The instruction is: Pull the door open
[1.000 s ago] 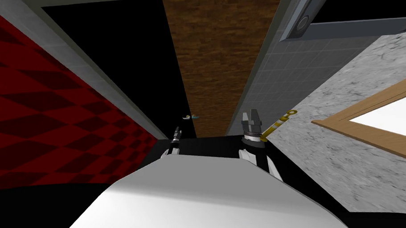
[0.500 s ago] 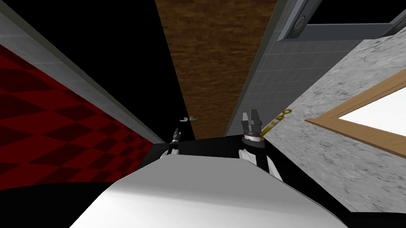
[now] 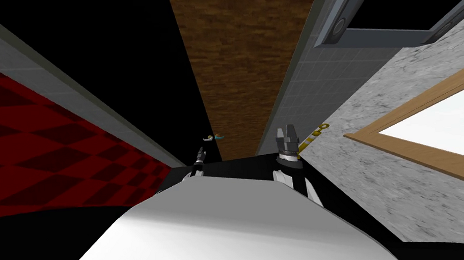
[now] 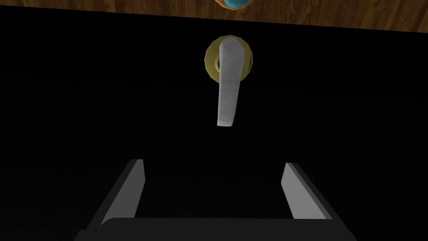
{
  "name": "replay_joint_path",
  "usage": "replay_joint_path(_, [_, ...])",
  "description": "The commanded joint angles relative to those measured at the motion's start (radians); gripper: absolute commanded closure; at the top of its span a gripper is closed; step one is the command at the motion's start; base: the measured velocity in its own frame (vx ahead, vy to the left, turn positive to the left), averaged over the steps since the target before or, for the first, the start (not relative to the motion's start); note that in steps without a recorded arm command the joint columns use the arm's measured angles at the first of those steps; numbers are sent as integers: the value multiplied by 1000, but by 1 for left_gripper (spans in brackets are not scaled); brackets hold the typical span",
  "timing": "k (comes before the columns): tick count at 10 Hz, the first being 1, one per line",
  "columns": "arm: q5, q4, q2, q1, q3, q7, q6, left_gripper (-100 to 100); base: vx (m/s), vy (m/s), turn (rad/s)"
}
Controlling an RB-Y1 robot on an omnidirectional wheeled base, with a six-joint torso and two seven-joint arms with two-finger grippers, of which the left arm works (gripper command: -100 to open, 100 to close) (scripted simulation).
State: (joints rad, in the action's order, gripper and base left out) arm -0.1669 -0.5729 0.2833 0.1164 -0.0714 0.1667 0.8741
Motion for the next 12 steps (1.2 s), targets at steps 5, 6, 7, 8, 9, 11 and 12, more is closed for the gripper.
replay_joint_path(5, [-12,95,9,37,0,4,27,-100,58,22,-62])
replay_joint_path(6, [-28,117,38,9,-24,8,35,-100,28,15,88])
replay_joint_path(7, [-28,177,38,34,-24,8,35,-100,31,18,39])
replay_joint_path(8, [-35,124,51,-5,-35,10,38,-100,31,18,31])
replay_joint_path(9, [-38,128,57,-12,-41,11,39,-100,27,23,27])
replay_joint_path(11, [-52,143,82,-39,-63,15,46,-100,48,32,15])
replay_joint_path(12, [-52,143,82,-39,-63,15,46,-100,87,59,16])
